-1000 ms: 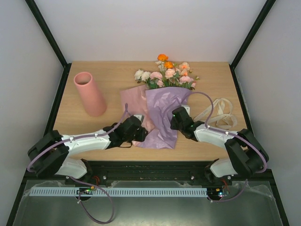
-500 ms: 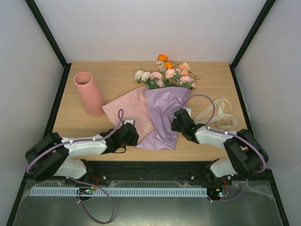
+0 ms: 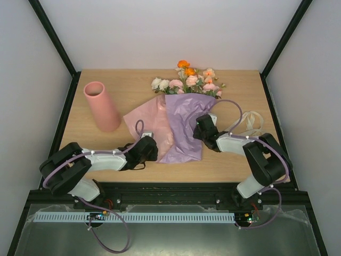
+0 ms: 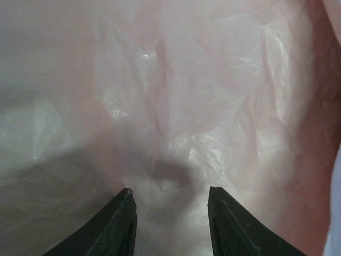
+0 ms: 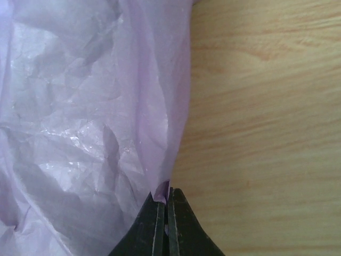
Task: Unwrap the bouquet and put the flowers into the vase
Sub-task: Unfold the wrapping paper at the center of the board.
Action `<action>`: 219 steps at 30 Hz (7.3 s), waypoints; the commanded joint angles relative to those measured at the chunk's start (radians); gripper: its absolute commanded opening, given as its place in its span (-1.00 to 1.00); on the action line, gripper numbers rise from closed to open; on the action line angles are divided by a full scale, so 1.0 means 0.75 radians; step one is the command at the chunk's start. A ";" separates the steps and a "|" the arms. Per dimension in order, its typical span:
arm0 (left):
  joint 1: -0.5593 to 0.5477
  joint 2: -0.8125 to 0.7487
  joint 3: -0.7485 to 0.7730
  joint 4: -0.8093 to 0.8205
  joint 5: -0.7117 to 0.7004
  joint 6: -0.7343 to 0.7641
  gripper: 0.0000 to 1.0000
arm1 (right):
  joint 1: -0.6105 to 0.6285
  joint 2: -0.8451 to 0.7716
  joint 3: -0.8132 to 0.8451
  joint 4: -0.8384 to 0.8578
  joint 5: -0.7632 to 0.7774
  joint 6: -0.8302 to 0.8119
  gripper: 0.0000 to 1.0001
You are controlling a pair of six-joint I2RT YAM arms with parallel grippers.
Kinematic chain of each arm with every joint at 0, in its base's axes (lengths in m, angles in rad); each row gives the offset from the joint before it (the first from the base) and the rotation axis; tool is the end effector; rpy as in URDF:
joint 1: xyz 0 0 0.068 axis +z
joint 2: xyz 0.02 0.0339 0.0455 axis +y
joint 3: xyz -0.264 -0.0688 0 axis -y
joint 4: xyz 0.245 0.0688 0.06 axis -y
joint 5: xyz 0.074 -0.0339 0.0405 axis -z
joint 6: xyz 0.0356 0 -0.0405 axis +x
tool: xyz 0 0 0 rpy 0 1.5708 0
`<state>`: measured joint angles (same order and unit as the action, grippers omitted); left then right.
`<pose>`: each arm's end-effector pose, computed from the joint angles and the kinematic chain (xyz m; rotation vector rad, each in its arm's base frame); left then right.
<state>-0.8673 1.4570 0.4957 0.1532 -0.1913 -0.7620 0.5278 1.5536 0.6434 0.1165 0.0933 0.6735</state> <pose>0.1700 -0.1899 0.1305 0.0345 2.4315 -0.5489 0.2521 0.1431 0.1428 0.2214 2.4004 0.4648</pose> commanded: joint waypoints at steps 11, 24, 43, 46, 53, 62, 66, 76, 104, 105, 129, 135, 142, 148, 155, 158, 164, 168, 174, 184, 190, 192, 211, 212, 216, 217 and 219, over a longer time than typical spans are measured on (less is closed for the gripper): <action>0.194 0.263 0.160 0.083 0.079 0.110 0.14 | -0.131 0.249 0.294 0.097 0.039 -0.132 -0.97; 0.160 0.006 0.168 -0.029 0.231 0.111 0.27 | -0.117 -0.189 0.240 -0.319 0.097 -0.129 -0.45; 0.128 -0.695 0.222 -0.558 0.190 0.267 0.99 | 0.314 -0.212 0.247 -0.391 0.180 -0.122 0.35; 0.128 -0.762 0.249 -0.663 0.148 0.300 0.99 | 0.367 -0.140 0.296 -0.405 0.216 -0.128 0.36; 0.128 -0.938 0.176 -0.640 0.080 0.336 0.99 | 0.408 0.024 0.402 -0.438 0.261 -0.138 0.35; 0.128 -0.917 0.168 -0.630 0.102 0.345 0.99 | 0.423 0.213 0.537 -0.532 0.349 -0.145 0.27; 0.128 -0.903 0.172 -0.630 0.118 0.349 0.99 | 0.425 0.276 0.585 -0.570 0.367 -0.146 -0.01; 0.128 -0.938 0.166 -0.625 0.111 0.347 0.99 | 0.425 0.176 0.538 -0.622 0.590 -0.132 -0.92; 0.136 -0.290 0.240 -0.109 0.281 0.320 0.79 | 0.356 -0.433 0.111 -0.738 0.914 0.083 -0.97; 0.139 -0.229 0.246 -0.087 0.271 0.317 0.77 | 0.345 -0.450 0.101 -0.761 0.932 0.101 -0.97; 0.274 0.201 0.171 -0.026 0.028 0.213 0.82 | 0.135 -1.061 -0.175 -0.921 0.854 0.819 -0.28; 0.288 0.208 0.162 -0.008 0.030 0.221 0.82 | 0.135 -1.218 -0.134 -0.633 0.562 0.220 0.02; 0.319 0.256 0.161 0.022 0.043 0.227 0.82 | 0.134 -1.143 -0.046 -0.367 0.192 -0.035 0.51; 0.343 0.289 0.156 0.039 0.049 0.228 0.82 | 0.141 -0.731 0.153 -0.410 0.087 -0.043 0.59; 0.348 0.277 0.134 0.070 0.099 0.213 0.81 | 0.199 -0.424 0.360 -0.488 0.198 -0.093 0.51; 0.348 0.244 0.118 0.064 0.129 0.201 0.80 | 0.242 -0.351 0.427 -0.497 0.227 -0.105 0.56; 0.336 0.109 0.114 0.010 0.232 0.137 0.76 | 0.280 -0.124 0.610 -0.667 0.511 -0.144 0.54; 0.332 -0.017 0.143 -0.042 0.320 0.135 0.78 | 0.278 -0.041 0.623 -0.653 0.643 -0.194 0.46; 0.332 -0.035 0.204 0.016 0.402 0.162 0.79 | 0.278 0.011 0.659 -0.694 0.656 -0.206 -0.09; 0.340 0.090 0.257 -0.034 0.230 0.174 0.77 | 0.278 -0.155 0.507 -0.723 0.810 -0.172 -0.96; 0.380 0.160 0.216 -0.003 0.206 0.186 0.78 | 0.253 -0.370 0.288 -0.673 0.906 -0.136 -0.97; 0.386 0.183 0.205 0.003 0.202 0.183 0.77 | 0.243 -0.439 0.233 -0.694 0.928 -0.066 -0.97; 0.458 0.225 0.080 -0.012 0.086 0.136 0.76 | -0.167 -0.741 -0.124 -0.752 0.810 0.543 -0.97; 0.463 0.227 0.077 -0.010 0.084 0.136 0.75 | -0.176 -0.749 -0.134 -0.752 0.819 0.561 -0.97; 0.476 0.233 0.072 -0.007 0.081 0.139 0.75 | -0.206 -0.758 -0.175 -0.756 0.856 0.624 -0.97; 0.478 0.235 0.070 -0.003 0.084 0.139 0.75 | -0.207 -0.758 -0.178 -0.758 0.855 0.631 -0.87; 0.477 0.230 0.067 0.006 0.094 0.141 0.75 | -0.207 -0.761 -0.163 -0.782 0.862 0.625 -0.52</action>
<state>-0.5270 1.6024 0.5934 0.2752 -0.0906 -0.6483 0.3840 0.9974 0.5251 -0.4335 0.6647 1.0840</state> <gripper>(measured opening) 0.874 0.088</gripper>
